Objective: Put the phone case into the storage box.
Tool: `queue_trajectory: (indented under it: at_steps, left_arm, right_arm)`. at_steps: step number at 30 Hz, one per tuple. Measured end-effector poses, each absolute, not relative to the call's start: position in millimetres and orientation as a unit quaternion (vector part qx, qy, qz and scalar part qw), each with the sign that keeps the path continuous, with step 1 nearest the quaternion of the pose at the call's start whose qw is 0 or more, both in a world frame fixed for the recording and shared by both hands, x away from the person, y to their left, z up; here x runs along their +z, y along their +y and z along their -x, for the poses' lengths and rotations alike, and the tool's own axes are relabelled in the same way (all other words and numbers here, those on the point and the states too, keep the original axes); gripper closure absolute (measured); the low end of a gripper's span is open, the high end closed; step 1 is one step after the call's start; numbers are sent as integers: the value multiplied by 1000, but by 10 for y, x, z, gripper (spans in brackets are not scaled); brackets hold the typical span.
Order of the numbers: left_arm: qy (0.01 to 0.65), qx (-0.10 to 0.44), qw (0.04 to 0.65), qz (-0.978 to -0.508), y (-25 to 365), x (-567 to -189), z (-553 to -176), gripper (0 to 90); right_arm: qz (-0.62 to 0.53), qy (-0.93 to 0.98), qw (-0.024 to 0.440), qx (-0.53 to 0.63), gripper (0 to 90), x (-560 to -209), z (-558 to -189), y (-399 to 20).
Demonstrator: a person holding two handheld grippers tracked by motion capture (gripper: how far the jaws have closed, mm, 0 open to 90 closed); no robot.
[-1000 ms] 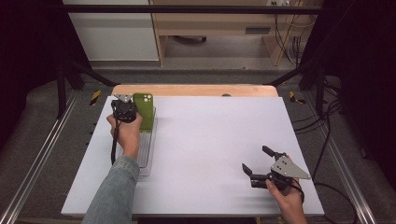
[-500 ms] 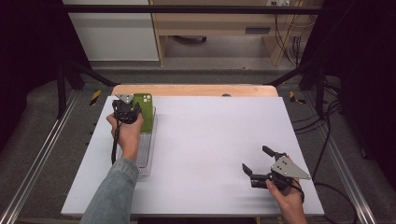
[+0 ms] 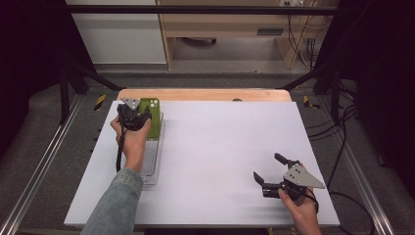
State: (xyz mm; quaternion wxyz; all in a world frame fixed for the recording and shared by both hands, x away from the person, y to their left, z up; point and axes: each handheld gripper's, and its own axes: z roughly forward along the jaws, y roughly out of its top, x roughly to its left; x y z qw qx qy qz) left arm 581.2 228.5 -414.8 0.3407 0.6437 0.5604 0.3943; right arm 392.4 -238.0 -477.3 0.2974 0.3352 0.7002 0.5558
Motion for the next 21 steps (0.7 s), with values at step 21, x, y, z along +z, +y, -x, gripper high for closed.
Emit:
queue_trajectory:
  at_steps: [21]
  left_arm:
    - [523,371,378,-667,2227,-4096,-5682,218]
  right_arm:
    - [-333,701,299,555,46,-4770,-3917,-2374]
